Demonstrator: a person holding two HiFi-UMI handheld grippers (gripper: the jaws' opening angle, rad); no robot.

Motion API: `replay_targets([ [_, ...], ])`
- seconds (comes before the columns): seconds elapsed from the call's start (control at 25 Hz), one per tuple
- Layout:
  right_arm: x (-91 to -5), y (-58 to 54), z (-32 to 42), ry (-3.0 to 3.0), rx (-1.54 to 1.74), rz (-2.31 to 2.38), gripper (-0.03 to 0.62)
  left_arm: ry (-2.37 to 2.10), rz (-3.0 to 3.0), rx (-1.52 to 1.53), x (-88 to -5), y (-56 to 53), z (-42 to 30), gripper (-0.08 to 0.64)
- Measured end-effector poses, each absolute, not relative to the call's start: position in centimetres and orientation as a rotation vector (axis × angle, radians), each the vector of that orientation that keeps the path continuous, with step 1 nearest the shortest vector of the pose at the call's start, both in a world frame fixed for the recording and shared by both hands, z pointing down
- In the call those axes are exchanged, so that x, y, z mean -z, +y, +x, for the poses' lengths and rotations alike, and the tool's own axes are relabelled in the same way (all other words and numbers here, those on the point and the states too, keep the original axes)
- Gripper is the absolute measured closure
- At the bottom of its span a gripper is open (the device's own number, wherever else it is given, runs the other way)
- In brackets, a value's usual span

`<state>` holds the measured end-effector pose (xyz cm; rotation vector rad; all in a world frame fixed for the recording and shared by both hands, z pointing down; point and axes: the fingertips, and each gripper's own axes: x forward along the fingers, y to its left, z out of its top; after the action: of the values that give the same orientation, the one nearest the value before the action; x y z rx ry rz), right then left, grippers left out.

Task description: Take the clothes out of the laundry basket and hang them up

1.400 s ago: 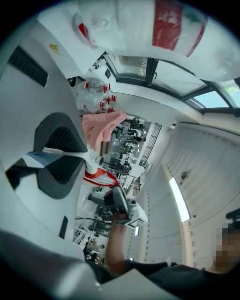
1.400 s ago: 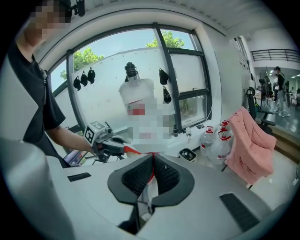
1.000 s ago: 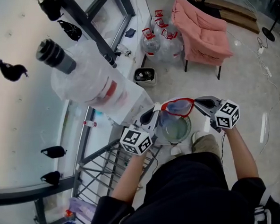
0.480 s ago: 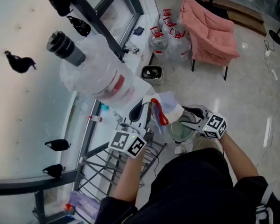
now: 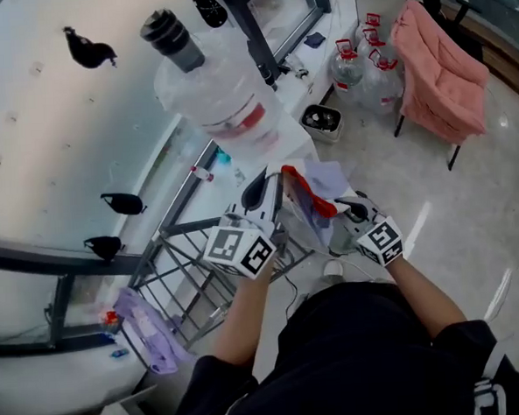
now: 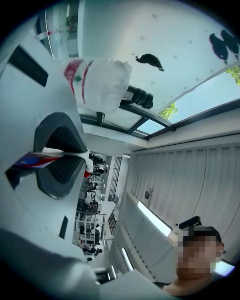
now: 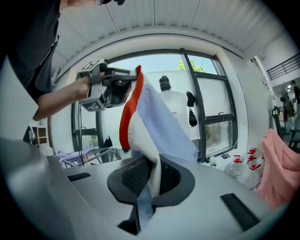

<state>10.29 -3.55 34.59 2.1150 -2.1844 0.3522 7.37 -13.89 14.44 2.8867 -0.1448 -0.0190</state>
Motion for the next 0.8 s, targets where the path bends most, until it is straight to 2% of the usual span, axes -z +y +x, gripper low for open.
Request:
replay_targets([
  [0.24,-26.5,0.7,17.2,-2.291,-0.251,2.176,0.586,-0.487,2.942,-0.094,-15.3,-13.4,0.3,0.551],
  [0.4,-20.5,-0.4,18.9,-2.423,-0.189,2.116,0.588,-0.684,2.977,-0.217,-16.1,-10.4,-5.1,0.551],
  [0.52,-16.5,-2.6,18.3,-2.524,-0.144,2.026,0.588,-0.804,2.963,-0.262,-16.4,-9.1,-8.1,0.551],
  [0.8,-11.4,-4.0,11.8,-2.697,-0.030,1.759,0.588,-1.089,2.927,-0.292,-14.1,-6.4,-15.1,0.551],
])
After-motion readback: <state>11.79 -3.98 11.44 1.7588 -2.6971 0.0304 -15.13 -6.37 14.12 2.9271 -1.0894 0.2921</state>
